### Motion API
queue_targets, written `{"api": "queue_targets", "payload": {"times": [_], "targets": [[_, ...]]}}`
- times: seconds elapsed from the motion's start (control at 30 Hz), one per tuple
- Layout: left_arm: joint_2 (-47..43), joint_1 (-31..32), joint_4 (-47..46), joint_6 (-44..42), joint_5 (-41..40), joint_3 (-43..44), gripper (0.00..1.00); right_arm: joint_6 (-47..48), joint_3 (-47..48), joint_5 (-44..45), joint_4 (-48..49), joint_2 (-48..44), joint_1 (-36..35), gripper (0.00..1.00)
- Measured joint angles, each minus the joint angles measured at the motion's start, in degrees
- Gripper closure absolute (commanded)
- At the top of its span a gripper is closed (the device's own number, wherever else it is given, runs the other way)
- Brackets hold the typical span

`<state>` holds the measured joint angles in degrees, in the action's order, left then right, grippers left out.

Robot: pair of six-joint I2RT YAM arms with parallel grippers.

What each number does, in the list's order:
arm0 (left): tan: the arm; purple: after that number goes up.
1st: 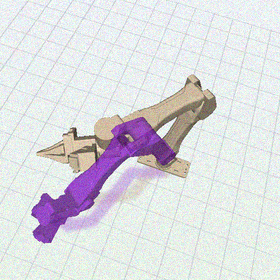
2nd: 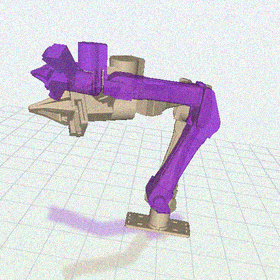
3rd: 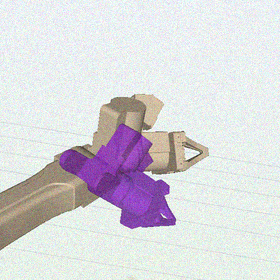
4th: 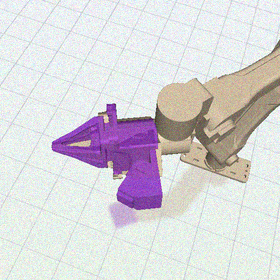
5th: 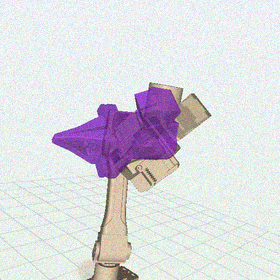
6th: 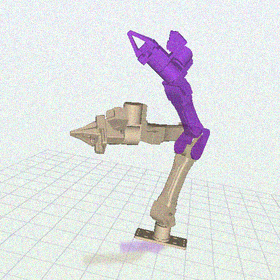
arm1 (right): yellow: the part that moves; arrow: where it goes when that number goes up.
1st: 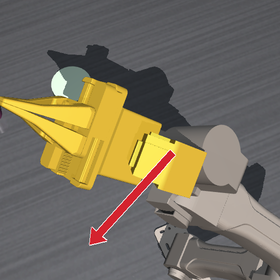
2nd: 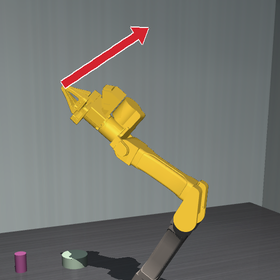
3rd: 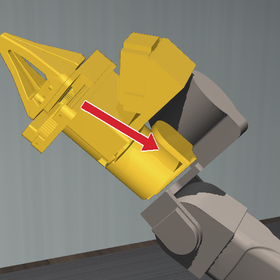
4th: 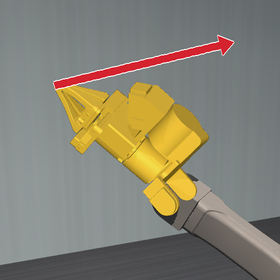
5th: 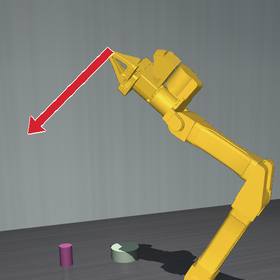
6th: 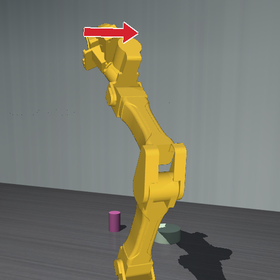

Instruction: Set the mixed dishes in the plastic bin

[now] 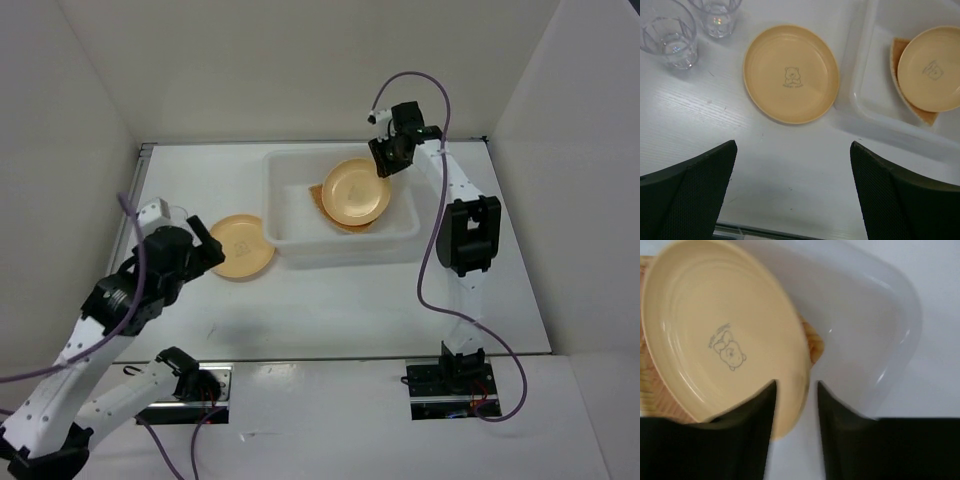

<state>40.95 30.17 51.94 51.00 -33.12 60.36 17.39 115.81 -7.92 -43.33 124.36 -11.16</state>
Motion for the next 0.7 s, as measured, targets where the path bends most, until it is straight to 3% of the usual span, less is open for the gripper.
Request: {"api": "queue_targets", "payload": {"times": [0.07,0.1,0.27,0.37,0.53,0.7], "targets": [[3.6,-0.1,-1.5,-0.1,1.7,-1.5,0.00,0.0,1.9,0.4,-0.2,0.6,0.0,0.22],[4.8,-0.1,-2.8,-0.1,2.7,-2.7,0.00,0.3,3.1,0.6,-0.6,0.7,0.0,0.03],[5.9,-1.7,-9.7,3.8,9.0,-11.2,0.00,0.9,8.5,1.0,-1.6,0.2,0.0,0.01],[4.5,-4.2,-15.2,9.4,12.3,-16.8,0.00,1.0,6.0,1.9,-1.0,-3.4,0.2,0.01],[9.8,-13.5,-26.5,16.6,20.5,-26.3,0.00,3.1,-13.5,4.8,1.6,-20.6,0.7,0.01],[21.9,-22.8,-36.1,16.6,28.4,-28.0,0.00,4.2,-31.5,8.4,3.6,-37.9,0.7,0.01]]}}
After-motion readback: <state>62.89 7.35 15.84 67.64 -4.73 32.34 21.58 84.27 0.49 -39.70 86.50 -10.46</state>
